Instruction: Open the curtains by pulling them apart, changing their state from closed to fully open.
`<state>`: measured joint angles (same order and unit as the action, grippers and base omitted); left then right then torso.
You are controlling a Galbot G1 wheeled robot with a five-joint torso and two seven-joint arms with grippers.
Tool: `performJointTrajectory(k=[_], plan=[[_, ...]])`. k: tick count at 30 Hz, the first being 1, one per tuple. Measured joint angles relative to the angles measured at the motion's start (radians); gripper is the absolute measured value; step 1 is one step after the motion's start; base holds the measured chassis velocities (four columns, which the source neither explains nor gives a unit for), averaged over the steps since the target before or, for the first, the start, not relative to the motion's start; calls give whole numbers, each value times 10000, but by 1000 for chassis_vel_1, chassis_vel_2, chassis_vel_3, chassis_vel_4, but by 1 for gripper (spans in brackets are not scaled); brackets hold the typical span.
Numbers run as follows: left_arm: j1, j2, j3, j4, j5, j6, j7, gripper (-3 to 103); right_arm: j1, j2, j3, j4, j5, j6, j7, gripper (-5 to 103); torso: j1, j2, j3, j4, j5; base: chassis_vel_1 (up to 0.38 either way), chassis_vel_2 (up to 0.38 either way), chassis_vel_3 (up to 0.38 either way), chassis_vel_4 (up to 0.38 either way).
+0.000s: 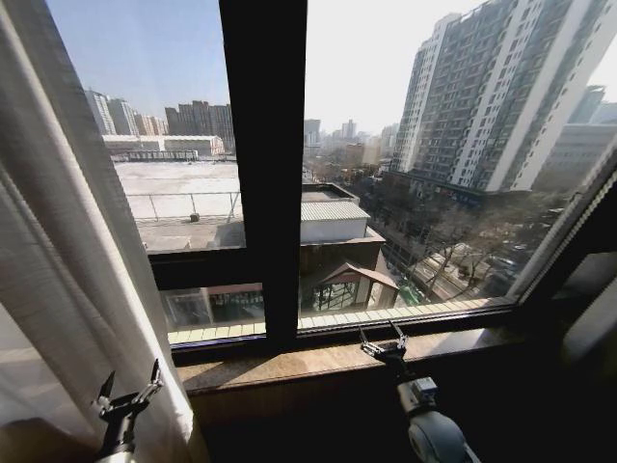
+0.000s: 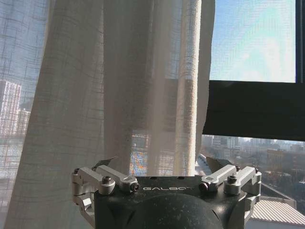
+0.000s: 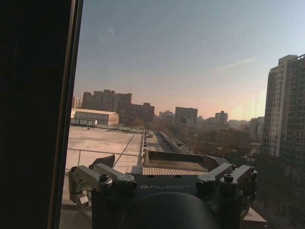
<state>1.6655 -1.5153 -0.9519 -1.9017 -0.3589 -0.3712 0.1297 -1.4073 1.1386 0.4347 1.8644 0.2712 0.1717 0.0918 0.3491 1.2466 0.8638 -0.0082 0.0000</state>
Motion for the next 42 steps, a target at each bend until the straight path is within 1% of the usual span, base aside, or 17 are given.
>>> performJointTrajectory(k=[36,39,40,42], plan=[[0,1,0,0,0,2,0,100,0,0,0,0,0,0,0,100,0,0,0,0,0,0,0,0,0],[-40,43,67,-9,-6,109,-36,100,-1,0,0,0,0,0,0,100,0,0,0,2,-1,0,0,0,0],[-111,120,190,-47,-22,284,-133,100,0,0,0,0,0,0,0,100,0,0,0,3,0,0,0,0,0],[-350,362,592,-217,-78,861,-413,100,0,0,0,0,0,0,0,100,-1,0,0,0,0,0,0,0,0]])
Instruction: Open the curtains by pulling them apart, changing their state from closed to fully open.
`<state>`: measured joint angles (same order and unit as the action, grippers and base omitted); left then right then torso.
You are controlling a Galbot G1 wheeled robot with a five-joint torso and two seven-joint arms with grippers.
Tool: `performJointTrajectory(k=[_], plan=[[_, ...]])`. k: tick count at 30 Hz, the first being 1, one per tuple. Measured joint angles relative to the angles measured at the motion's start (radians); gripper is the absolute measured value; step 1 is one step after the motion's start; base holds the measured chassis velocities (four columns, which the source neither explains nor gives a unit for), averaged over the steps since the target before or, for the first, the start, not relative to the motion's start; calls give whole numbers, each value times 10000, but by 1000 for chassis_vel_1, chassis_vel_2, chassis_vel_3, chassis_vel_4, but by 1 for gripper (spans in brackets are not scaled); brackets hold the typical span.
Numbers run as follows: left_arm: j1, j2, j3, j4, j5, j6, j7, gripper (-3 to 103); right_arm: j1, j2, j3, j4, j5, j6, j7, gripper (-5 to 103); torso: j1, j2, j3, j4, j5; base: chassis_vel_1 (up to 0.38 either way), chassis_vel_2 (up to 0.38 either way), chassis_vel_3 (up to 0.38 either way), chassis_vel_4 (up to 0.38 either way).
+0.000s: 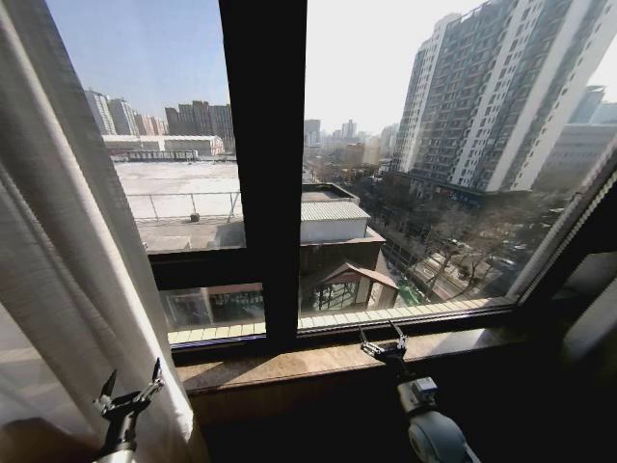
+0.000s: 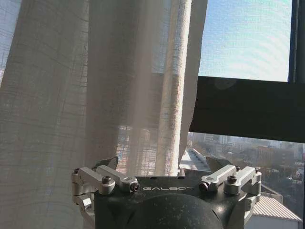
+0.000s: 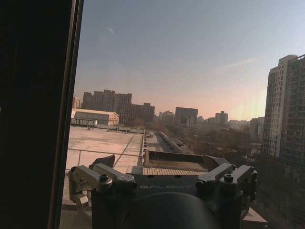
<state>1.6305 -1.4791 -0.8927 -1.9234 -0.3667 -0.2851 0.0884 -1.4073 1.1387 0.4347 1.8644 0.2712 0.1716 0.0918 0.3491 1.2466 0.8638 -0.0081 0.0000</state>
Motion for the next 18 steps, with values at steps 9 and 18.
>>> performJointTrajectory(k=[9,18], plan=[[-936,965,1593,-622,-234,2307,-1190,100,0,0,0,0,0,0,0,100,0,0,2,-1,0,0,0,0,0],[-1861,1914,3159,-1237,-474,4569,-2347,100,0,0,0,1,0,0,0,100,1,-1,2,-1,1,0,0,0,0]])
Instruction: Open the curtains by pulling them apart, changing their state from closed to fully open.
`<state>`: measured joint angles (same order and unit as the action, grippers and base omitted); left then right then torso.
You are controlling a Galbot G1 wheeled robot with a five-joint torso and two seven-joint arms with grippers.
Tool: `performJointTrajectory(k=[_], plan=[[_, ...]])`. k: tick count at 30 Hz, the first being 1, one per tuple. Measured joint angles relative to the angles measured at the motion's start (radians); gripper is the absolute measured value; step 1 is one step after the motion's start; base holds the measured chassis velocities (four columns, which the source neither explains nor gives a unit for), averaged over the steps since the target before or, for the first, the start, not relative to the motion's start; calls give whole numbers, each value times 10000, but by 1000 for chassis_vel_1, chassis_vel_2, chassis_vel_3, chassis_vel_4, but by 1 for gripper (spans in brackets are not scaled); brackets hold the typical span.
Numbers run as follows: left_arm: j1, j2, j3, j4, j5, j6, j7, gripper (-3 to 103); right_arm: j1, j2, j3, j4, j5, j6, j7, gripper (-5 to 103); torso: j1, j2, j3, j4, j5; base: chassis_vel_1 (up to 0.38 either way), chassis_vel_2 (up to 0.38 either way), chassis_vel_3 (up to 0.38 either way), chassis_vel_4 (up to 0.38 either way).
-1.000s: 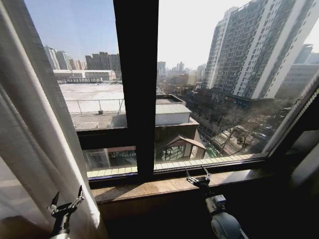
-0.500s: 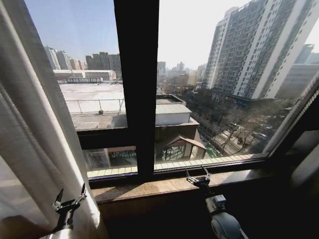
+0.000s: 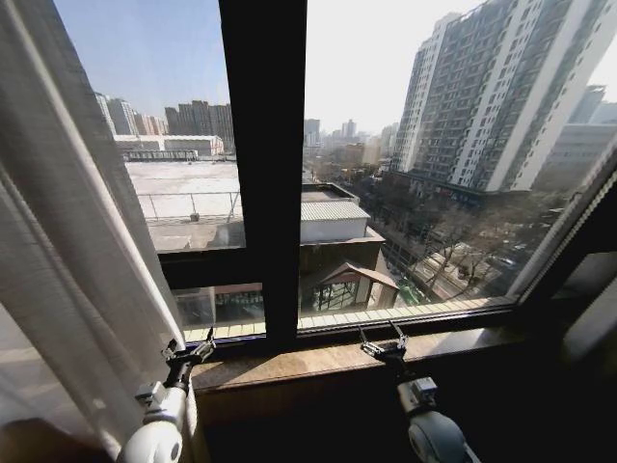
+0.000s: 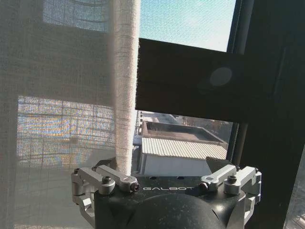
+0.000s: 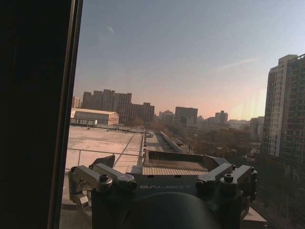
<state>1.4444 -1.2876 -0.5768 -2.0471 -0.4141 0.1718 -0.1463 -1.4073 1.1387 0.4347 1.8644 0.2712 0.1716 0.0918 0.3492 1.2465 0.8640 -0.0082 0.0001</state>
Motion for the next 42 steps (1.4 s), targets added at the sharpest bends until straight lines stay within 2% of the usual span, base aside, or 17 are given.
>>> performJointTrajectory(k=[2,3,4,5,6,7,15,17,19,21,25,28,32,42], plan=[[-252,256,426,-164,-63,617,-322,100,0,0,0,0,0,0,0,100,0,0,0,0,-1,0,0,0,0],[-351,358,554,-198,-37,731,-379,100,0,0,0,0,0,0,0,100,-1,0,-1,0,-1,0,0,0,0],[-540,617,519,-23,231,460,-364,100,0,-2,5,-1,0,0,2,100,-1,0,-1,-1,-9,0,0,0,0],[-540,617,519,-23,231,460,-364,100,0,-2,5,-1,0,0,2,100,-1,0,-1,-1,-9,0,0,0,0],[-634,838,405,146,483,153,-342,100,-1,0,0,-1,1,0,-1,100,0,0,-2,-2,12,0,0,0,0],[-615,884,373,198,593,51,-312,100,0,0,1,0,0,-1,0,100,0,0,-1,-1,0,0,0,0,0],[-136,712,15,140,1107,-432,-294,100,0,0,1,-1,0,0,0,100,-1,1,-2,0,0,0,0,0,0],[63,564,-82,122,1364,-767,-293,100,0,0,1,0,1,0,0,100,-1,1,-1,0,-1,0,0,0,0],[334,420,-380,61,1492,-1531,-236,100,0,0,1,0,0,-1,0,100,0,0,-1,1,-3,0,0,0,0],[425,426,-566,-2,1488,-1698,-237,100,0,0,1,0,0,0,0,100,0,0,-2,-1,-3,0,0,0,0],[1379,628,-1634,-349,1220,-2208,-153,100,0,0,1,-1,0,0,0,100,-1,1,-2,4,1,0,0,0,0],[1513,608,-1925,-301,1008,-2333,-29,100,0,0,1,0,0,0,0,100,-3,2,-3,3,0,0,0,0,0],[1485,669,-1977,-248,349,-2329,26,100,0,0,1,0,0,0,1,100,-2,2,-2,0,-2,0,0,0,0],[1370,843,-1754,-72,180,-2297,135,100,0,0,1,0,0,0,0,100,-2,2,-2,1,-1,0,0,0,0]])
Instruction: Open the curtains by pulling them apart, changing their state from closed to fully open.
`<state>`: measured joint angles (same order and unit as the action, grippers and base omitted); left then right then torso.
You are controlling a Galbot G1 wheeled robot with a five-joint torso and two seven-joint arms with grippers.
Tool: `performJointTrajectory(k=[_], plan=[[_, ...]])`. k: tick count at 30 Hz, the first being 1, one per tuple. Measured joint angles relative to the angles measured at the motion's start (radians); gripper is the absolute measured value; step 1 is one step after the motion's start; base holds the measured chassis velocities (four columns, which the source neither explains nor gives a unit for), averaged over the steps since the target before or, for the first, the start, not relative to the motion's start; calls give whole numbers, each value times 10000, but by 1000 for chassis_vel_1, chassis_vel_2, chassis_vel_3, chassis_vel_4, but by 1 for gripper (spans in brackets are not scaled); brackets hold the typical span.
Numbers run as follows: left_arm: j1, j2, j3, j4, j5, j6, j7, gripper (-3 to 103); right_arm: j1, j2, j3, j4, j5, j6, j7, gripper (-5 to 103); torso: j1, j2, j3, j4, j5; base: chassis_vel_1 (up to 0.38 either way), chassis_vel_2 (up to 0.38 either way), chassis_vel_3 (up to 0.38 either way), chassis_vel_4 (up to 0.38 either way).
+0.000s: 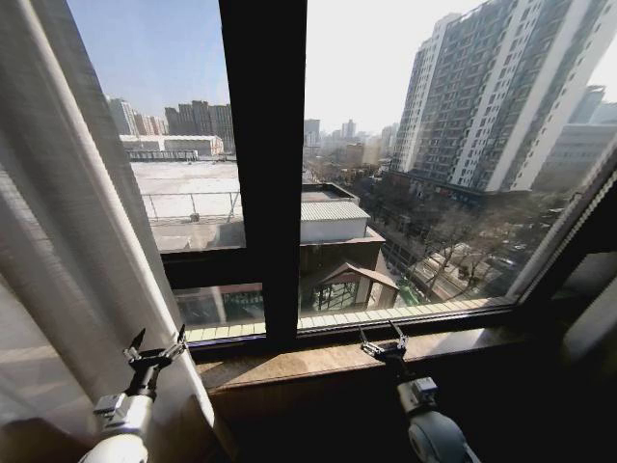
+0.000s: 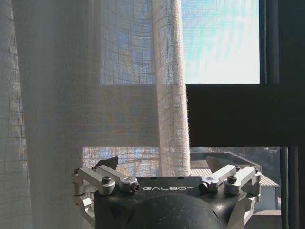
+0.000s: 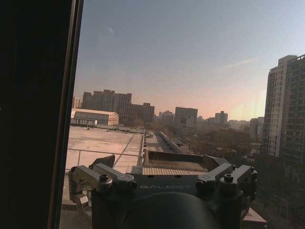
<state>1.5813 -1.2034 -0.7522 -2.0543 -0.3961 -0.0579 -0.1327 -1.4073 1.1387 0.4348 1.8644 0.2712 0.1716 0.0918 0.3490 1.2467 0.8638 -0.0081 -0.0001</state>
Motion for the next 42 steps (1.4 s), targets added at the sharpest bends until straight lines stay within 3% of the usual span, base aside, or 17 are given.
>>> performJointTrajectory(k=[14,19,21,25,36,39,42], plan=[[-1305,180,223,1090,8,64,-148,100,1,0,0,0,0,0,0,100,3,-3,2,0,0,-20,10,17,-13],[-1899,296,388,1584,-36,380,-480,102,1,0,0,0,0,0,0,100,6,-4,3,-1,1,0,0,0,0],[-2152,298,503,1746,-186,877,-1121,94,1,0,0,0,0,0,0,100,5,-3,2,0,1,0,0,0,0],[-2309,317,575,1933,-371,1064,-1466,84,0,0,0,0,0,0,0,100,1,-2,1,-1,0,0,0,0,0],[-2213,470,424,1995,-497,638,-980,41,0,0,0,0,0,0,0,100,2,-3,1,0,1,0,0,0,0],[-2135,498,404,1947,-496,550,-863,35,1,0,0,0,0,0,0,100,2,-2,0,0,1,0,0,0,0],[-1992,514,336,1844,-481,469,-749,19,1,0,1,0,0,0,0,100,2,-2,1,0,1,0,0,0,0]])
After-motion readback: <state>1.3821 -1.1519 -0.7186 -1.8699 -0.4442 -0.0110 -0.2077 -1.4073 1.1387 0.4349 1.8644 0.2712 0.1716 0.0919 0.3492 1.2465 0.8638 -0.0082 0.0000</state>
